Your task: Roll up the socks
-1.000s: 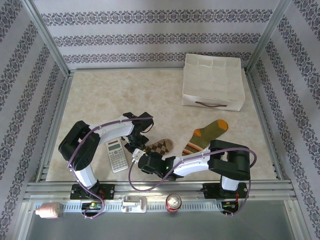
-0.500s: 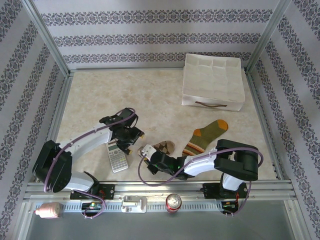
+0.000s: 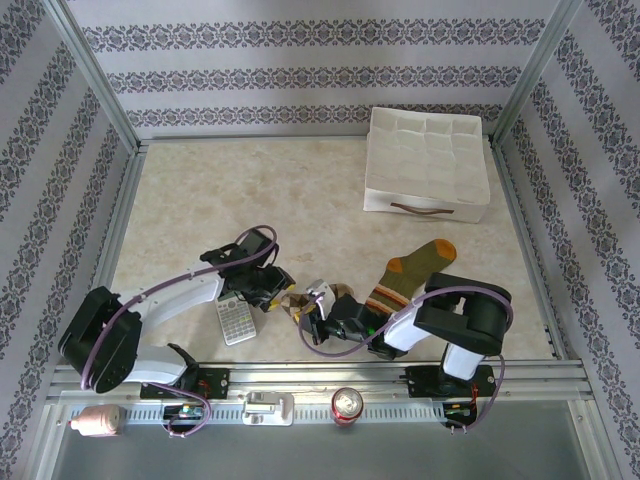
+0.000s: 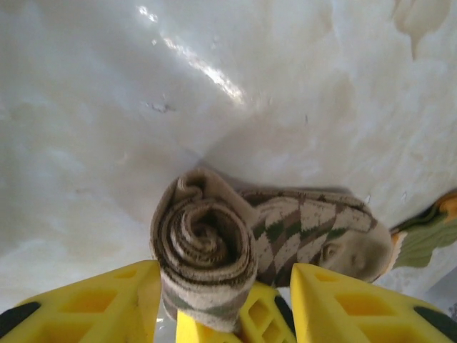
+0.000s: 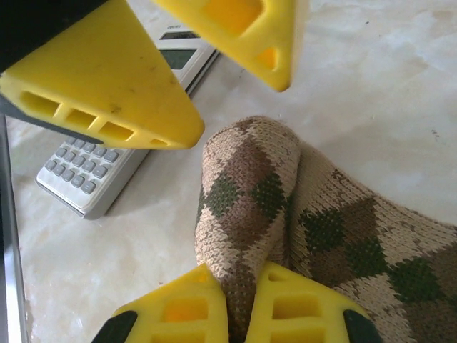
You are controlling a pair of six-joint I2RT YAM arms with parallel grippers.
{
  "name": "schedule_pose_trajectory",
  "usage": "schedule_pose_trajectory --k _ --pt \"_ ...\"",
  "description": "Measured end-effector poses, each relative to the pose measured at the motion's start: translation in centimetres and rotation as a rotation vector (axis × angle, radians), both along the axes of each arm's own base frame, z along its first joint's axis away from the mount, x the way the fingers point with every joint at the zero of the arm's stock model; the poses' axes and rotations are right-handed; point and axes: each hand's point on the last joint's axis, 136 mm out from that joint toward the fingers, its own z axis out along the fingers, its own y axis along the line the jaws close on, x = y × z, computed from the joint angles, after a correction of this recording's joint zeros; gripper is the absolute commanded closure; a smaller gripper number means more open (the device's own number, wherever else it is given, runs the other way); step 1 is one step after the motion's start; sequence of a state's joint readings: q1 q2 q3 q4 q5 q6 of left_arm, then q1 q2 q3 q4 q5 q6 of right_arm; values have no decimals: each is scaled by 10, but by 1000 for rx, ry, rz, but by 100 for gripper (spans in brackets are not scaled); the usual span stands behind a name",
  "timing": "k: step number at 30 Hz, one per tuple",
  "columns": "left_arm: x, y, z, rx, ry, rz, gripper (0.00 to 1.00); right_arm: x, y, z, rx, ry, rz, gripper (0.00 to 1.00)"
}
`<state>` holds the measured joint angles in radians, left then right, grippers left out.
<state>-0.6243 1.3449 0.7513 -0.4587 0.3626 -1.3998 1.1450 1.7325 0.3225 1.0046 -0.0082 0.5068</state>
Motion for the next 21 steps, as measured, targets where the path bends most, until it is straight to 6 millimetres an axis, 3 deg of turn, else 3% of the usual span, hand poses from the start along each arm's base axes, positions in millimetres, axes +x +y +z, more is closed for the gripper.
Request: schedule_pose_trajectory --k 5,10,16,21 --pt "-10 3 3 -2 -39 -44 47 1 -1 0 49 34 -29 100" --pt "-20 10 -13 19 -20 -51 42 1 -2 0 64 45 -38 100" --pt "-10 -3 -32 14 -20 -66 39 2 -2 0 78 65 -49 100" --pt "-5 -11 -35 19 -37 -76 34 4 -3 0 84 79 -50 100"
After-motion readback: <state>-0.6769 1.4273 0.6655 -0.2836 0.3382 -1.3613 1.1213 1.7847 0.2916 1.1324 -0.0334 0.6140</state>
